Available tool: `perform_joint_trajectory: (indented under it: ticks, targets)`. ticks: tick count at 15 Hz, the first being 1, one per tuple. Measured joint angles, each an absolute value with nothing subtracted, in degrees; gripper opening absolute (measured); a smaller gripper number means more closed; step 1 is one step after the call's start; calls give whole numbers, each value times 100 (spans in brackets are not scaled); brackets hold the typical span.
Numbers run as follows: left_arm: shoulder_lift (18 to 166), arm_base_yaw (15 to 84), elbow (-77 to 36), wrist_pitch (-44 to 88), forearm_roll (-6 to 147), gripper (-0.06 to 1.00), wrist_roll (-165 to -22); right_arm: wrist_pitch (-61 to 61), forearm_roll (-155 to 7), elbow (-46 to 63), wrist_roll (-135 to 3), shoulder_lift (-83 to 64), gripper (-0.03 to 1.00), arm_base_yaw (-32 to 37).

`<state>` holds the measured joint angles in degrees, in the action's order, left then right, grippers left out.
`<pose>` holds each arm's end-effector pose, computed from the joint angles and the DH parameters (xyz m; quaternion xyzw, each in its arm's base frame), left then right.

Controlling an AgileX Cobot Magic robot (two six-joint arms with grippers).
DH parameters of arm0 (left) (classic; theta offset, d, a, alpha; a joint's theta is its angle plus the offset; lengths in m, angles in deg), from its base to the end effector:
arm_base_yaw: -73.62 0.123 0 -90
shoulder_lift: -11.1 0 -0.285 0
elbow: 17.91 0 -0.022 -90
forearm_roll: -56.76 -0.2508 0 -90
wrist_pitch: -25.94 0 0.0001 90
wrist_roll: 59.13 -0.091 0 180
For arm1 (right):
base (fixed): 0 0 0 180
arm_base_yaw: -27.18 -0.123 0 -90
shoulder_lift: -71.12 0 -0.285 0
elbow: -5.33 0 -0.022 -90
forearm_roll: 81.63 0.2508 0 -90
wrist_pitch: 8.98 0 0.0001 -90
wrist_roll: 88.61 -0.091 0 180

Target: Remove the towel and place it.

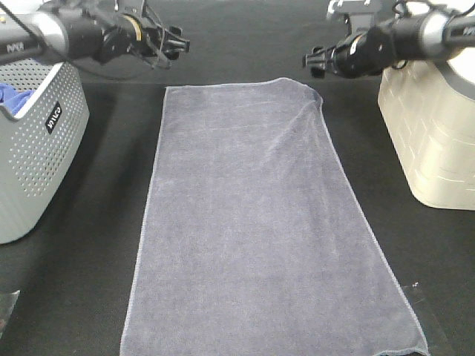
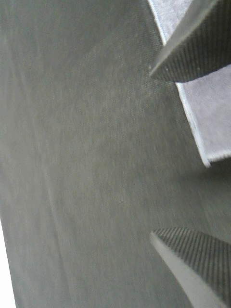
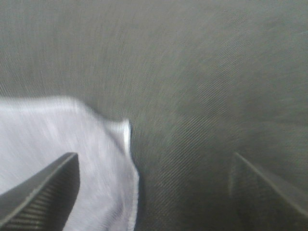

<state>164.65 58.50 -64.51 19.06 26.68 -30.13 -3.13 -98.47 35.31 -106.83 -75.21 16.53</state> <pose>0.5663 -0.1473 0.1624 0.0997 0.8273 -0.0435 0.5512 0.5399 0.0988 0.1412 -0.0629 0.8721 0.0383 0.4838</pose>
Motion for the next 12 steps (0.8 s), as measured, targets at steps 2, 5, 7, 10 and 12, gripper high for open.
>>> perform_joint_trajectory:
  ticks: [2,5,7,10,12]
  targets:
    - [16207,5706,-6451,1396,2668,79,-3013,65,-9664,3531,-10677,-7234,79,1618]
    - [15846,5494,-6451,703,2668,79,-3065,489,-9641,3531,-10471,-6822,79,1383]
    - [15560,5351,-6451,78,2731,79,-3311,1016,-9572,3531,-10385,-6569,79,1194]
    - [14964,5053,-6451,-1526,2885,79,-4131,2385,-9401,3531,-10144,-5985,79,982]
    - [14603,4950,-6451,-2540,2988,79,-4274,3302,-9091,3531,-9606,-5601,79,908]
